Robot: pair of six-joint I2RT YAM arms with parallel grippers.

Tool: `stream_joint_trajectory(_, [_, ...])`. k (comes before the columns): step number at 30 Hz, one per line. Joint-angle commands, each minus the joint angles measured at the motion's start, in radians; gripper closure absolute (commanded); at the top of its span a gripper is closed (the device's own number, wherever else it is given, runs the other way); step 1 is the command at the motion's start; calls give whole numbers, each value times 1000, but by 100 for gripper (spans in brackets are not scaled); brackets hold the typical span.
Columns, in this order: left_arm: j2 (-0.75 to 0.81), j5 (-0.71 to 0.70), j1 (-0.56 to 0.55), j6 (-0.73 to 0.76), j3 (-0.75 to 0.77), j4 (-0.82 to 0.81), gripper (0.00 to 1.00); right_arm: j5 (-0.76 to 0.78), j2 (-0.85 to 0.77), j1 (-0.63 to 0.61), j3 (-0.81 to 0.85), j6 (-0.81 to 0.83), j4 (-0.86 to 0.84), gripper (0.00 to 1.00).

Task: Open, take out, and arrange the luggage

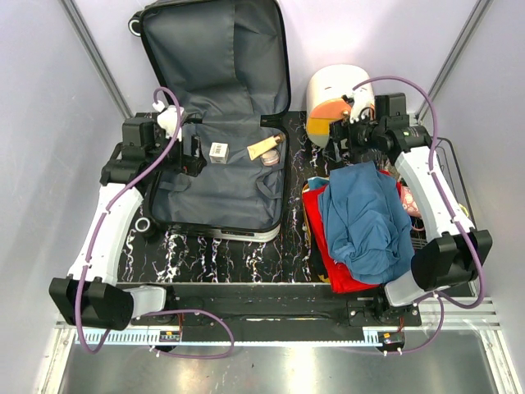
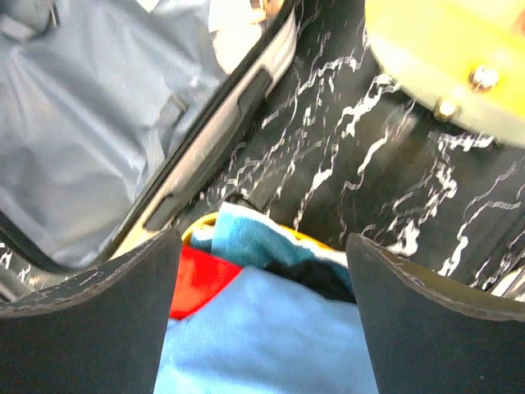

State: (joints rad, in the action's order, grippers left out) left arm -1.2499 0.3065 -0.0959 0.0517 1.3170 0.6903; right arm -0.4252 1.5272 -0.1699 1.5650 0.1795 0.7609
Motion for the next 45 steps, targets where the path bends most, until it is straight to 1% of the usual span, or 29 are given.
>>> stream_joint_trajectory(1, [44, 81, 5, 66, -19, -196, 1, -24, 25, -2, 70, 0, -127, 11])
stream_joint_trajectory(4, [32, 133, 7, 91, -25, -253, 1, -15, 85, -2, 115, 6, -129, 12])
stream_joint_trajectory(8, [9, 197, 7, 114, -39, -337, 1, -52, 123, -3, 107, 17, -126, 20])
stream_joint_trajectory(11, [-2, 235, 7, 143, -73, -402, 1, -52, 134, -2, 44, 15, -126, 21])
stream_joint_trajectory(14, [-6, 264, 7, 158, -123, -478, 1, -46, 140, -2, -45, 43, -130, 23])
stream_joint_trajectory(15, [-8, 272, 7, 160, -152, -503, 1, -32, 140, -2, -99, 58, -133, 24])
stream_joint_trajectory(17, [-20, 261, 5, 119, -176, -552, 1, -1, 130, 0, -163, 71, -155, 24])
stream_joint_trajectory(18, [-29, 264, 4, 108, -177, -557, 1, 9, 123, 3, -224, 71, -161, 24])
stream_joint_trajectory(21, [-63, 275, 7, 57, -188, -583, 1, 8, 88, 1, -311, 54, -163, 25])
stream_joint_trajectory(25, [-92, 292, 5, -9, -213, -644, 1, 19, 12, 3, -385, 11, -138, 26])
stream_joint_trajectory(26, [-98, 299, 5, -36, -216, -659, 1, 19, -2, 4, -413, -7, -135, 28])
stream_joint_trajectory(28, [-118, 318, 5, -44, -216, -663, 1, 23, -44, 13, -434, -32, -124, 33])
stream_joint_trajectory(30, [-132, 318, 5, -50, -213, -681, 1, 17, -76, 21, -451, -74, -114, 35])
stream_joint_trajectory(32, [-152, 328, 5, -49, -200, -684, 1, 14, -93, 23, -453, -87, -104, 34])
stream_joint_trajectory(34, [-177, 338, 5, -49, -185, -683, 1, 25, -111, 32, -433, -97, -123, 32])
stream_joint_trajectory(36, [-192, 344, 7, -43, -156, -667, 1, 43, -125, 46, -392, -153, -173, 30])
stream_joint_trajectory(37, [-204, 350, 7, -41, -148, -667, 1, 54, -131, 58, -379, -173, -254, 28])
stream_joint_trajectory(38, [-210, 352, 5, -39, -134, -669, 1, 65, -134, 63, -363, -252, -297, 26])
stream_joint_trajectory(39, [-215, 352, 7, -41, -128, -670, 1, 97, -130, 64, -355, -282, -340, 25])
stream_joint_trajectory(40, [-224, 352, 7, -41, -124, -670, 1, 123, -122, 66, -347, -355, -421, 23])
stream_joint_trajectory(42, [-233, 352, 7, -42, -107, -670, 1, 211, -79, 66, -318, -426, -471, 23])
stream_joint_trajectory(43, [-236, 349, 7, -44, -102, -670, 1, 242, -59, 66, -306, -458, -494, 26])
stream_joint_trajectory(44, [-237, 347, 7, -47, -96, -672, 1, 279, -39, 66, -280, -524, -498, 28])
stream_joint_trajectory(45, [-235, 345, 7, -49, -96, -670, 1, 348, 2, 67, -272, -561, -503, 29])
